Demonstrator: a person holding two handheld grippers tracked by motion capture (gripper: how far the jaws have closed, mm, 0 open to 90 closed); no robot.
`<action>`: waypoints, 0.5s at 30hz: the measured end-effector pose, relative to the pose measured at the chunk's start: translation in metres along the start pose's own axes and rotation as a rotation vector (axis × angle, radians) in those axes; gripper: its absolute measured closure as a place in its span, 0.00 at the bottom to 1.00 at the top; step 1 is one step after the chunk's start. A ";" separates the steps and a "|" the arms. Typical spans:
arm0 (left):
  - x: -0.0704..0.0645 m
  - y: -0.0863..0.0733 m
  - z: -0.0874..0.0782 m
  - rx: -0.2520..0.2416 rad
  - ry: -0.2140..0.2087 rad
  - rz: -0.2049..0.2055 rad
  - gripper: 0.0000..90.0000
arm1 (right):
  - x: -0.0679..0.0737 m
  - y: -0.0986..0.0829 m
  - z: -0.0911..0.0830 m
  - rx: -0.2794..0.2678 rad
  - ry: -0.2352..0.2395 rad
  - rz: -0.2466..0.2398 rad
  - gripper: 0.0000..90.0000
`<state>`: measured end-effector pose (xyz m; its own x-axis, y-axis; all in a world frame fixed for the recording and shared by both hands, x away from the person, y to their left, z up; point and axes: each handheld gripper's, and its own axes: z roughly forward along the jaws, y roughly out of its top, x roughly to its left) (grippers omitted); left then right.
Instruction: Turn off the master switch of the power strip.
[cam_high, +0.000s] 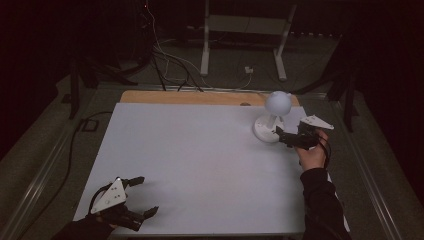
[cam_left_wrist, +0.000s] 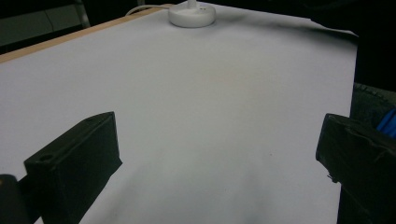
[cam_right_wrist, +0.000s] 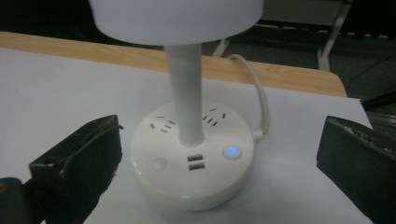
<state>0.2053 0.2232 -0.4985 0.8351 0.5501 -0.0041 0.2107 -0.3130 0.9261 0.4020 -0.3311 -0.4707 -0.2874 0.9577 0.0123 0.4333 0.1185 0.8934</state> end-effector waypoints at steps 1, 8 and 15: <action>0.000 0.000 0.000 0.000 0.000 0.000 0.00 | 0.000 0.000 0.000 0.000 0.000 0.000 0.01; 0.000 0.000 0.000 0.000 -0.004 -0.001 0.00 | -0.003 0.001 0.005 0.031 -0.043 0.055 0.27; 0.000 0.000 0.000 0.003 -0.003 -0.001 0.00 | -0.003 0.005 0.009 0.084 -0.079 0.086 0.55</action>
<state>0.2052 0.2229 -0.4988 0.8363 0.5482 -0.0063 0.2133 -0.3148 0.9249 0.4129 -0.3310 -0.4709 -0.1791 0.9826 0.0488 0.5241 0.0534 0.8500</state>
